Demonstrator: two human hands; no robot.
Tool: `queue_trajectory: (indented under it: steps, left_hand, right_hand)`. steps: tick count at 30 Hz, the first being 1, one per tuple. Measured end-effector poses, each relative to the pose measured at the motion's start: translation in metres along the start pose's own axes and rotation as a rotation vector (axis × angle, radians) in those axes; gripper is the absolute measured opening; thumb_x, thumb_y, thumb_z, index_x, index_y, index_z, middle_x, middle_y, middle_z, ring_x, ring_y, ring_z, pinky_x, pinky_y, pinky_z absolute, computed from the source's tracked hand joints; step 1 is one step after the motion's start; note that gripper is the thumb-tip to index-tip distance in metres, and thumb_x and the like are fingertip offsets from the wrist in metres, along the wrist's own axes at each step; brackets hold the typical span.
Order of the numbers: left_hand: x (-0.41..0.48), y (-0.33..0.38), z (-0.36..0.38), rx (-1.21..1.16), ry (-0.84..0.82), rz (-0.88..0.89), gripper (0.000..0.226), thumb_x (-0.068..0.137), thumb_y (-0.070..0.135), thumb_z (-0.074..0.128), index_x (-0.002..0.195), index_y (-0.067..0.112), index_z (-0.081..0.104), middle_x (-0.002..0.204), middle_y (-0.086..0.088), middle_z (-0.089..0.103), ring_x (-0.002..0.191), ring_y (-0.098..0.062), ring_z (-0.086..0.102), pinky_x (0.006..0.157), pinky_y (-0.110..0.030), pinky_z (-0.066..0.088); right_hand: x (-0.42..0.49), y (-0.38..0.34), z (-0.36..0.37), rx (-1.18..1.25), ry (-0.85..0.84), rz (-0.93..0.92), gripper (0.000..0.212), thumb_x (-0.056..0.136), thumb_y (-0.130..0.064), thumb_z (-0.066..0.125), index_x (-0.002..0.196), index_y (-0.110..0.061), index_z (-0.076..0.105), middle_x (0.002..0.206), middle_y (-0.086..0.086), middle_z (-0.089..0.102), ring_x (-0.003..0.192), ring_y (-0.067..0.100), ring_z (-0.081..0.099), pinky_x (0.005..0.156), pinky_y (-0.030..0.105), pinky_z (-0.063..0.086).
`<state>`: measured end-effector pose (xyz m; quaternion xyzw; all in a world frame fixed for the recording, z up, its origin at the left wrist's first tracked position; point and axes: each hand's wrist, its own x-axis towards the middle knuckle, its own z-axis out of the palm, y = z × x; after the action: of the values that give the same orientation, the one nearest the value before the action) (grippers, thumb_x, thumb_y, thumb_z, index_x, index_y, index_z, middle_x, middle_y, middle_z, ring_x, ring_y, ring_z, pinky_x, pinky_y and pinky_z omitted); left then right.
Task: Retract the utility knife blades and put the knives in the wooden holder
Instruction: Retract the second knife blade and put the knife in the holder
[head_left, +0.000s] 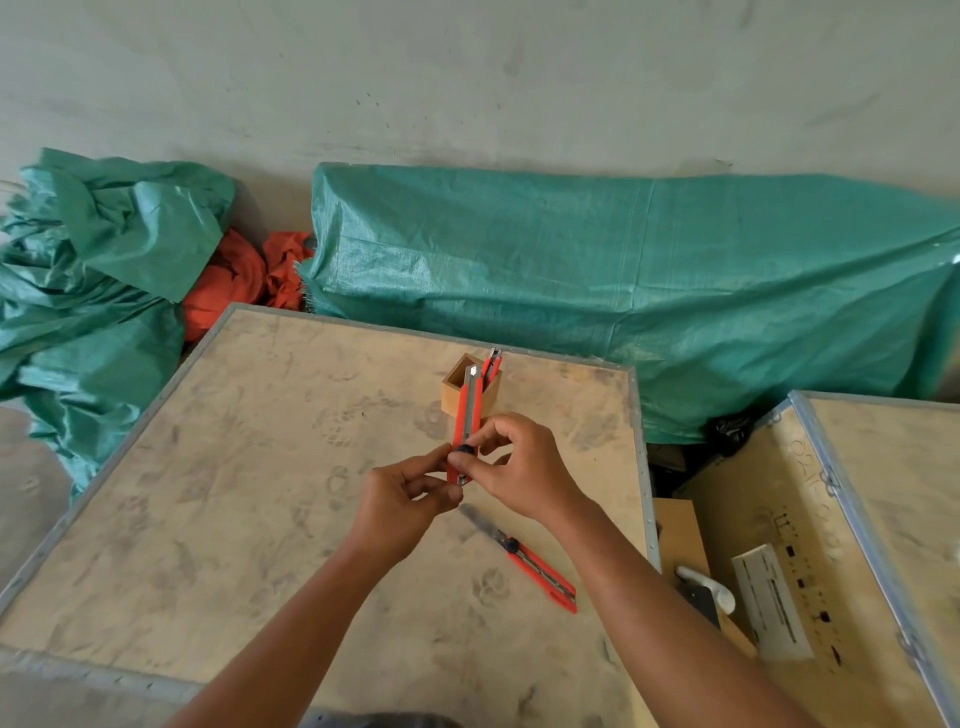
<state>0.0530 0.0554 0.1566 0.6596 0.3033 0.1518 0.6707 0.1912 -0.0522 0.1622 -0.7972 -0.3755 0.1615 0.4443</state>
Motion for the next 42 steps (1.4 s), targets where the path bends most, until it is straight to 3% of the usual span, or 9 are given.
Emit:
queue_trajectory:
  steps: [4, 7, 11, 17, 22, 26, 30, 37, 42]
  left_hand:
    - [0.015, -0.001, 0.001, 0.044, -0.028, 0.004, 0.049, 0.079, -0.006, 0.075, 0.121, 0.018, 0.07, 0.094, 0.0, 0.08, 0.087, -0.022, 0.076, 0.077, -0.021, 0.059]
    - [0.033, -0.002, 0.001, 0.094, -0.058, -0.008, 0.049, 0.078, -0.005, 0.077, 0.117, 0.024, 0.072, 0.093, 0.007, 0.08, 0.084, -0.013, 0.075, 0.084, -0.028, 0.06]
    - [0.064, -0.002, 0.001, 0.148, -0.102, 0.013, 0.051, 0.078, -0.004, 0.077, 0.117, 0.027, 0.072, 0.096, 0.006, 0.079, 0.084, -0.016, 0.076, 0.084, -0.032, 0.061]
    - [0.137, 0.003, 0.01, 0.204, -0.039, 0.056, 0.048, 0.076, -0.004, 0.078, 0.118, 0.019, 0.072, 0.097, 0.007, 0.077, 0.074, -0.015, 0.072, 0.081, -0.038, 0.062]
    - [0.197, -0.013, 0.016, 0.503, 0.12, 0.067, 0.059, 0.076, 0.02, 0.083, 0.131, 0.02, 0.063, 0.124, 0.001, 0.065, 0.107, -0.017, 0.062, 0.086, -0.031, 0.049]
    - [0.227, -0.046, 0.02, 0.662, 0.08, -0.067, 0.076, 0.076, 0.034, 0.082, 0.143, 0.016, 0.049, 0.141, -0.007, 0.055, 0.126, -0.026, 0.053, 0.094, -0.033, 0.046]
    - [0.239, -0.067, 0.021, 0.645, 0.069, -0.082, 0.069, 0.078, 0.032, 0.08, 0.139, 0.011, 0.054, 0.132, -0.009, 0.061, 0.112, -0.026, 0.061, 0.091, -0.036, 0.049]
    - [0.246, -0.076, 0.02, 0.614, 0.092, -0.063, 0.053, 0.081, 0.023, 0.078, 0.13, 0.01, 0.063, 0.122, -0.009, 0.066, 0.1, -0.022, 0.065, 0.08, -0.027, 0.046]
    - [0.247, -0.08, 0.019, 0.626, 0.113, -0.064, 0.053, 0.08, 0.022, 0.078, 0.13, 0.011, 0.063, 0.121, -0.008, 0.066, 0.099, -0.023, 0.065, 0.082, -0.031, 0.05]
  right_hand:
    - [0.011, 0.009, -0.001, 0.081, 0.004, 0.092, 0.026, 0.083, -0.038, 0.08, 0.101, -0.021, 0.072, 0.104, -0.008, 0.074, 0.092, 0.008, 0.071, 0.081, 0.025, 0.059]
    - [0.027, 0.018, -0.009, 0.143, 0.015, 0.15, 0.027, 0.091, -0.031, 0.073, 0.117, -0.025, 0.072, 0.119, -0.005, 0.073, 0.103, 0.012, 0.071, 0.09, 0.032, 0.061]
    - [0.057, 0.034, -0.018, 0.141, 0.048, 0.171, 0.025, 0.089, -0.016, 0.076, 0.113, -0.022, 0.075, 0.112, -0.001, 0.075, 0.097, 0.017, 0.074, 0.083, 0.046, 0.064]
    - [0.12, 0.045, -0.029, 0.106, 0.129, 0.138, 0.025, 0.084, -0.008, 0.079, 0.105, -0.021, 0.079, 0.093, -0.013, 0.072, 0.093, 0.014, 0.073, 0.081, 0.044, 0.064]
    - [0.166, 0.07, -0.005, -0.013, 0.261, 0.125, 0.024, 0.085, -0.009, 0.078, 0.103, -0.024, 0.08, 0.105, 0.0, 0.078, 0.084, 0.018, 0.075, 0.079, 0.043, 0.064]
    - [0.178, 0.091, 0.021, -0.174, 0.257, 0.07, 0.024, 0.087, -0.007, 0.075, 0.107, -0.019, 0.08, 0.105, 0.005, 0.078, 0.091, 0.019, 0.072, 0.086, 0.035, 0.06]
    - [0.181, 0.104, 0.037, -0.259, 0.18, 0.068, 0.026, 0.089, -0.004, 0.071, 0.111, -0.014, 0.079, 0.102, 0.009, 0.077, 0.091, 0.022, 0.07, 0.084, 0.021, 0.05]
    - [0.177, 0.119, 0.053, -0.314, 0.104, 0.091, 0.03, 0.09, 0.0, 0.066, 0.114, -0.012, 0.078, 0.109, 0.014, 0.075, 0.102, 0.029, 0.069, 0.095, 0.04, 0.057]
    - [0.174, 0.117, 0.052, -0.275, 0.124, 0.092, 0.032, 0.089, 0.005, 0.063, 0.114, -0.007, 0.077, 0.111, 0.017, 0.074, 0.103, 0.029, 0.069, 0.097, 0.036, 0.054]
